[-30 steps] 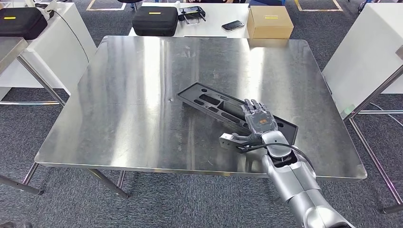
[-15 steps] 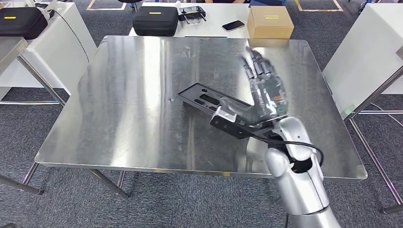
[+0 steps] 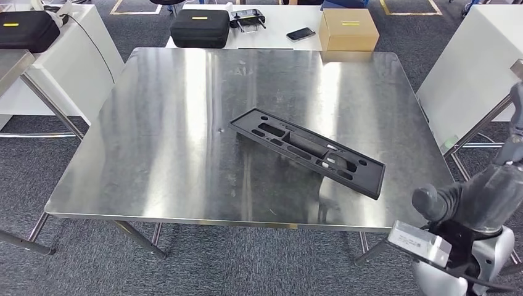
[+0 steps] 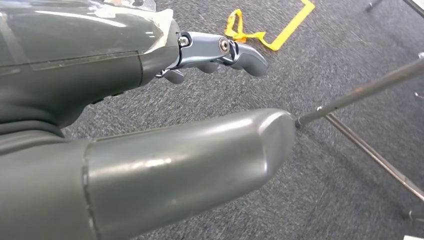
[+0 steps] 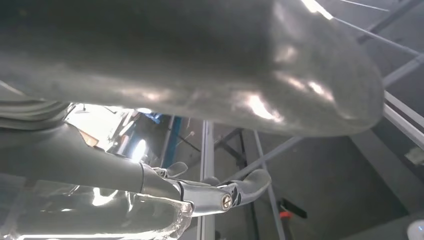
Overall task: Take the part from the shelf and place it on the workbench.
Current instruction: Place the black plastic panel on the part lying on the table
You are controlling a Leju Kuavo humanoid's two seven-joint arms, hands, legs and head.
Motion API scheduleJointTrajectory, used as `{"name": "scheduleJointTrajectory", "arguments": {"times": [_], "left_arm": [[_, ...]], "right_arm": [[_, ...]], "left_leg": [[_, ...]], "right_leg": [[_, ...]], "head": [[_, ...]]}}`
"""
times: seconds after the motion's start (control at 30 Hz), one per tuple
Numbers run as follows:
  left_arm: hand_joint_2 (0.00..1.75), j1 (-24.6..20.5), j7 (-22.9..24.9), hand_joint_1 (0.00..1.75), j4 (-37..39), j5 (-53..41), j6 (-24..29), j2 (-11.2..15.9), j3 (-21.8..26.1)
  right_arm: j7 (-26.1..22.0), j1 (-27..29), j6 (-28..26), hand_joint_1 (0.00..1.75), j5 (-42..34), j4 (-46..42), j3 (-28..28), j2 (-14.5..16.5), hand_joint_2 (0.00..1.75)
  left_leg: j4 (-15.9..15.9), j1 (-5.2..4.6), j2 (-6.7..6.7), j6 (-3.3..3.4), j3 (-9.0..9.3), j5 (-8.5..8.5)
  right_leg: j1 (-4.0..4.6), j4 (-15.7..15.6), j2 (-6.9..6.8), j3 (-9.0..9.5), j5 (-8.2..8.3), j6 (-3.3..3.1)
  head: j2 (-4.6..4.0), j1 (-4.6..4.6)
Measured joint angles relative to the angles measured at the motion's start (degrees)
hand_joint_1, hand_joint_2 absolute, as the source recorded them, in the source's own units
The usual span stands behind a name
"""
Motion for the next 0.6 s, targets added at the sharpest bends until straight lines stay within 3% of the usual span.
{"name": "scheduleJointTrajectory", "arguments": {"times": [0.1,0.17,0.2,0.27,0.3,0.33,0.37,0.47,0.53,0.6], "left_arm": [[0.00,-0.1,1.2,0.00,-0.2,1.4,0.1,-1.0,0.6],[0.00,-0.1,1.8,0.00,-0.4,2.3,0.0,-1.7,1.0],[0.00,-0.1,2.1,0.00,-0.5,2.6,-0.2,-2.1,1.2],[0.00,-0.1,2.6,0.00,-0.9,3.2,-0.5,-2.6,1.6],[0.00,0.0,2.9,0.00,-1.2,3.4,-0.6,-2.8,1.7],[0.00,0.0,3.1,0.00,-1.6,3.5,-0.7,-2.9,1.8],[0.00,0.1,3.3,0.00,-2.0,3.7,-0.7,-3.1,1.9],[0.00,0.4,3.7,0.00,-2.7,4.1,-1.1,-3.5,2.2],[0.00,0.7,4.0,0.00,-3.0,4.2,-1.4,-3.8,2.3],[0.00,0.8,4.2,0.00,-3.3,4.3,-1.6,-4.0,2.4]], "right_arm": [[-1.2,3.4,-1.2,0.00,-2.3,-0.9,-0.6,-0.8,0.00],[-1.7,5.2,-1.7,0.00,-3.9,-1.0,-1.0,-1.2,0.00],[-1.8,5.8,-1.9,0.00,-4.6,-1.0,-1.1,-1.4,0.00],[-2.2,6.7,-2.4,0.00,-5.8,-1.0,-1.5,-1.6,0.00],[-2.3,7.1,-2.7,0.00,-6.3,-0.9,-1.8,-1.6,0.00],[-2.4,7.5,-3.0,0.00,-6.8,-0.9,-2.1,-1.7,0.00],[-2.6,7.8,-3.3,0.00,-7.3,-1.0,-2.4,-1.7,0.00],[-3.2,8.7,-4.2,0.00,-8.4,-1.0,-3.2,-1.7,0.00],[-3.6,9.3,-4.6,0.00,-8.6,-1.1,-3.6,-1.6,0.00],[-3.9,9.9,-5.0,0.00,-8.8,-1.1,-3.9,-1.5,0.00]], "left_leg": [[-0.9,0.67,0.31,0.00,0.31,0.73],[-0.9,1.16,0.41,-0.51,-0.17,1.03],[-0.8,1.51,0.46,-0.90,-0.46,1.20],[-0.2,2.22,0.49,-1.93,-1.14,1.39],[0.3,2.44,0.42,-2.55,-1.57,1.38],[0.9,2.50,0.33,-3.12,-1.87,1.29],[1.5,2.48,0.23,-3.62,-2.13,1.22],[2.2,2.73,0.12,-4.64,-2.56,0.96],[5.1,2.96,0.10,-4.90,-3.71,-2.44],[12.1,2.91,0.05,-4.89,-5.87,-8.17]], "right_leg": [[-0.54,9.1,-0.02,-3.62,-4.90,-0.01],[-1.39,13.6,-0.07,-5.28,-6.49,0.91],[-1.88,12.7,-0.15,-4.46,-5.93,1.85],[-2.98,5.2,-0.57,0.07,-3.55,4.04],[-3.20,2.0,-0.70,2.18,-2.42,4.80],[-3.32,0.1,-0.70,3.21,-1.80,5.02],[-3.31,-0.5,-0.56,3.51,-1.75,4.62],[-3.15,0.4,-0.15,2.34,-1.89,2.12],[-3.09,0.4,-0.23,1.73,-1.15,0.77],[-2.67,0.4,-0.31,0.87,-0.29,-0.13]], "head": [[0.00,0.15],[0.00,0.17],[0.00,0.17],[0.00,0.22],[0.00,0.35],[0.00,0.47],[0.00,0.62],[0.00,0.48],[0.00,0.16],[0.00,-0.07]]}}
